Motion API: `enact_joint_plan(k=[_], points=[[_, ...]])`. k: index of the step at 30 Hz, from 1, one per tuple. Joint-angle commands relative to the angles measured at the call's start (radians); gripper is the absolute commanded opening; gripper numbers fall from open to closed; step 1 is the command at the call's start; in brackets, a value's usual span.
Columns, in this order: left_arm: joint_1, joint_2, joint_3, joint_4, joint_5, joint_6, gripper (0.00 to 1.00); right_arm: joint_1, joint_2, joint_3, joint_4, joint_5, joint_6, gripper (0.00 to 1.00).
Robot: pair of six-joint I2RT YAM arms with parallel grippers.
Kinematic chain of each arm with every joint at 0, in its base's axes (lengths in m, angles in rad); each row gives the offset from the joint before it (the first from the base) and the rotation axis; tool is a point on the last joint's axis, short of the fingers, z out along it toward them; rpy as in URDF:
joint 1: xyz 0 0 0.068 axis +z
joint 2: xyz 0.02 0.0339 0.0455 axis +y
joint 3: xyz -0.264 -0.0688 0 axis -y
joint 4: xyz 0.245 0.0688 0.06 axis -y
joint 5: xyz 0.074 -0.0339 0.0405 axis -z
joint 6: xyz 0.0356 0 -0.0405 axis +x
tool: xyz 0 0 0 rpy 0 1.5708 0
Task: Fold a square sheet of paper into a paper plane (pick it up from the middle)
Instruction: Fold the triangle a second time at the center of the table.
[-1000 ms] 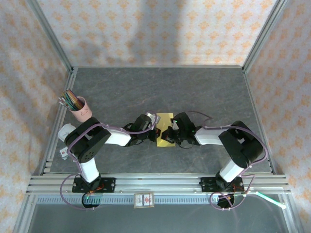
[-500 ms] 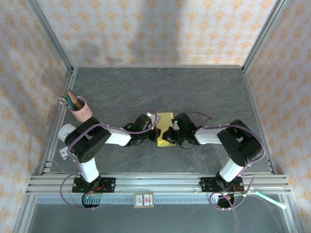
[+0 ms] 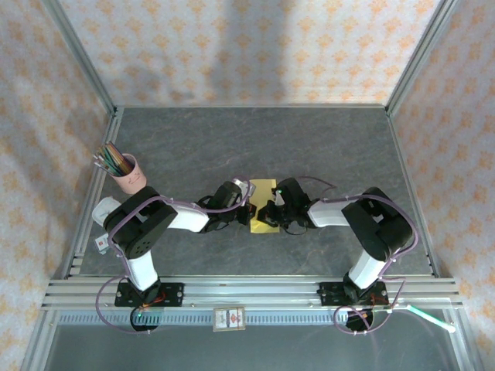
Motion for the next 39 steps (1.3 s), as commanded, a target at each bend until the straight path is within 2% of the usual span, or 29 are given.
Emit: enact_joint_plan(k=[1, 6, 18, 29, 39], points=[[0.000, 0.068, -0.019, -0.165, -0.055, 0.026, 0.00, -0.014, -0.008, 0.022, -0.041, 0.026, -0.033, 0.01], [0.000, 0.068, -0.015, -0.167, -0.055, 0.027, 0.00, -0.032, -0.048, 0.052, -0.064, 0.027, -0.039, 0.01], [0.000, 0.067, -0.011, -0.177, -0.059, 0.033, 0.00, -0.074, 0.038, 0.061, -0.068, 0.028, -0.090, 0.01], [0.000, 0.067, -0.008, -0.179, -0.060, 0.036, 0.00, -0.100, -0.011, 0.104, -0.110, 0.016, -0.108, 0.01], [0.000, 0.067, -0.011, -0.176, -0.059, 0.036, 0.00, -0.149, 0.061, 0.093, -0.095, 0.010, -0.145, 0.01]])
